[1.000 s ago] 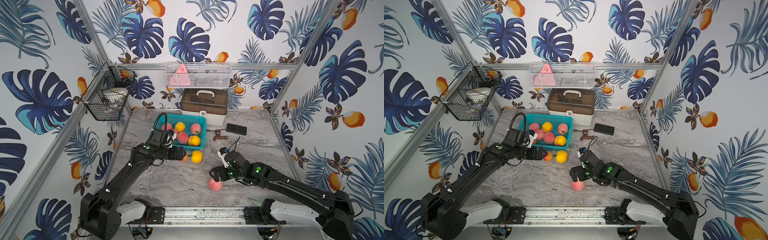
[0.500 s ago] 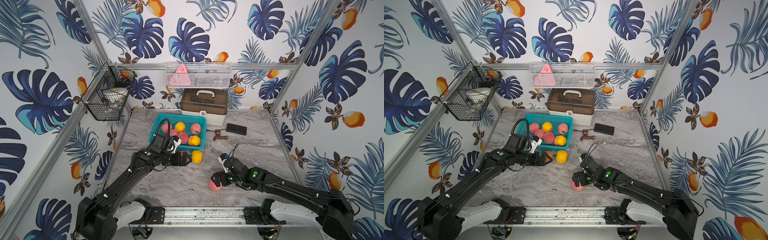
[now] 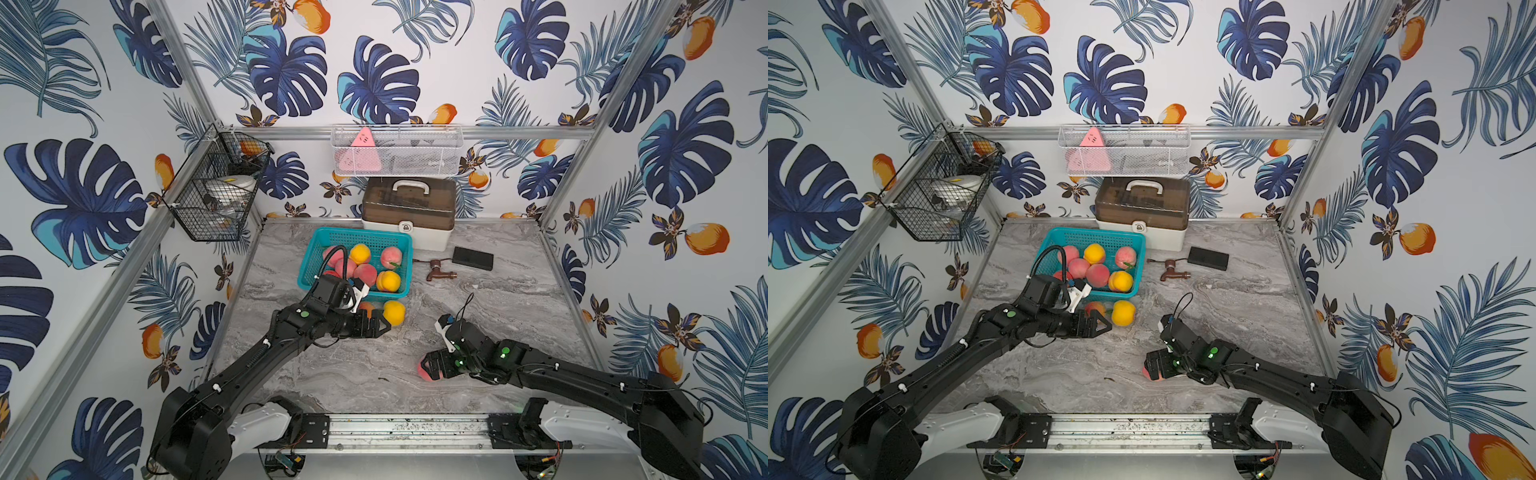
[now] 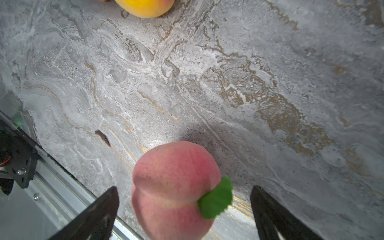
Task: Put the peaches into the basket
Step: Pick up the peach from the center of the board.
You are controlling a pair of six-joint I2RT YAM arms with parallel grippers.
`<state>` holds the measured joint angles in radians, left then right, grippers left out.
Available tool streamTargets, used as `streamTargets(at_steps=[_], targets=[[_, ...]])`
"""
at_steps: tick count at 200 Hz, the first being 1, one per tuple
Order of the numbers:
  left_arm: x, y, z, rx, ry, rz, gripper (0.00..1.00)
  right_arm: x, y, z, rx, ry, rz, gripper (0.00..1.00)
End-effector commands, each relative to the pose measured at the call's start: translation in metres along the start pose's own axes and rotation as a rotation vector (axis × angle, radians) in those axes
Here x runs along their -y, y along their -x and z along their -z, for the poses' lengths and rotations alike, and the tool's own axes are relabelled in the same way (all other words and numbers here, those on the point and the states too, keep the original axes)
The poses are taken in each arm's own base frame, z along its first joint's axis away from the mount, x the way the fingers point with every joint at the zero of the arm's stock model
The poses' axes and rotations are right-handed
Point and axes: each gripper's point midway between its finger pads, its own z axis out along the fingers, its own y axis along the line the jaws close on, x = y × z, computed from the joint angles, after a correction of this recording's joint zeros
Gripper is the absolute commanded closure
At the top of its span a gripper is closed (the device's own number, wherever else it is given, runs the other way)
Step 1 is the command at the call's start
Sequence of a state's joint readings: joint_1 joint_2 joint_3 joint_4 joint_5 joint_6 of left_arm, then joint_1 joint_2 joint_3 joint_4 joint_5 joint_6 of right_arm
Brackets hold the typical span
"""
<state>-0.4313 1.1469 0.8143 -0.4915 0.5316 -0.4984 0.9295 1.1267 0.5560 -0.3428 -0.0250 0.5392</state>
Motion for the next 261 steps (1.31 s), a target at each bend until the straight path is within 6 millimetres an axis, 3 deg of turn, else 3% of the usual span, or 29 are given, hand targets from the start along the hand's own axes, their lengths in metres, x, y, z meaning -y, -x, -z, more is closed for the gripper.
streamTargets(at_steps=[1,100,261], targets=[[0.012,0.002,-0.002,0.002,-0.059,-0.023,0.01,-0.009,0.002,-0.004,0.004,0.043,0.001,0.0],[0.014,-0.012,-0.014,-0.045,-0.085,-0.024,0.01,-0.011,-0.007,-0.019,-0.051,0.049,0.006,0.02],[0.01,-0.013,-0.018,-0.042,-0.083,-0.003,0.01,-0.009,-0.012,-0.023,-0.072,0.045,0.03,0.31]])
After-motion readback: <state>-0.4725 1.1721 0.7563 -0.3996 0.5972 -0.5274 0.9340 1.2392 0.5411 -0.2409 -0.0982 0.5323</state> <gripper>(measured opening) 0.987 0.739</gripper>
